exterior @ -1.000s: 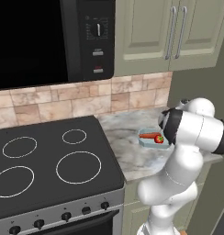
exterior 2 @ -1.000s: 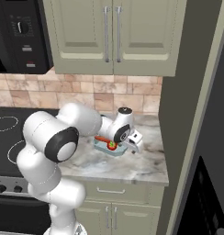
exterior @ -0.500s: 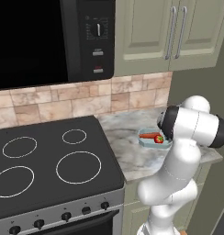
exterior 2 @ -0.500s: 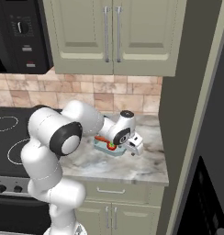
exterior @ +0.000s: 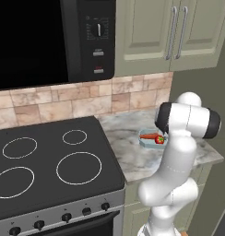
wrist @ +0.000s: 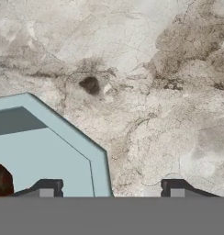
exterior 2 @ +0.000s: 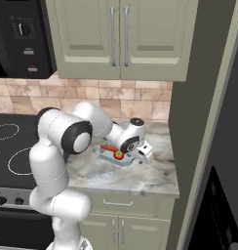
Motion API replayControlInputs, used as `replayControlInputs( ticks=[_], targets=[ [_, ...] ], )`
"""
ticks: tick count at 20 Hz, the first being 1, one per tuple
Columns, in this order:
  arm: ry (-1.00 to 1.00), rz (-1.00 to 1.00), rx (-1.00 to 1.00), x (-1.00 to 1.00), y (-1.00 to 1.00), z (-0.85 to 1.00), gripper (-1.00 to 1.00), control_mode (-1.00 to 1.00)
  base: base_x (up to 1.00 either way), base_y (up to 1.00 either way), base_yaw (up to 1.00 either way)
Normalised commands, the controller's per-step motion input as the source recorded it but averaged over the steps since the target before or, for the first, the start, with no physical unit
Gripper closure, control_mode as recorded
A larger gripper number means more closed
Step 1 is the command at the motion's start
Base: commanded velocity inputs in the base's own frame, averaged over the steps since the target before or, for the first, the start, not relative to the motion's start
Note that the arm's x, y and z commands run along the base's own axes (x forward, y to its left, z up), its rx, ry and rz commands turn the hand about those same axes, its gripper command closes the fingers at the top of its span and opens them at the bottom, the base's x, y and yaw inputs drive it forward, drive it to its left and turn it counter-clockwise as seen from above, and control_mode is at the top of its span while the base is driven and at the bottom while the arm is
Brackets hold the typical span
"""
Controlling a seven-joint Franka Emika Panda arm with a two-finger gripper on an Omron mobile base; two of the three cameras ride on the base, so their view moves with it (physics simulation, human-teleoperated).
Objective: Take the tomato and carrot out of the freezer and place them in the tupperware container on the counter. Then put the tupperware containing the vegetables back in the freezer.
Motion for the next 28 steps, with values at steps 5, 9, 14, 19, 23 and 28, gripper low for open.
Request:
replayControlInputs(
  ticks=[5,9,14,19,23,28],
  targets=[
    [0.00,0.00,0.00,0.01,0.06,-0.21,1.00,-1.00,0.00,0.00,0.00],
    [0.00,0.00,0.00,0.00,0.06,-0.16,1.00,-1.00,0.00,0.00,0.00],
    [0.00,0.00,0.02,-0.03,0.03,-0.03,1.00,-1.00,0.00,0.00,0.00],
    [-0.01,0.00,0.03,-0.19,0.00,0.19,1.00,-1.00,0.00,0.00,0.00],
    [-0.09,-0.02,0.04,-0.45,0.00,0.61,1.00,-1.00,0.00,0.00,0.00],
    [-0.07,-0.02,0.01,-0.48,0.00,0.72,1.00,-1.00,0.00,0.00,0.00]
  ],
)
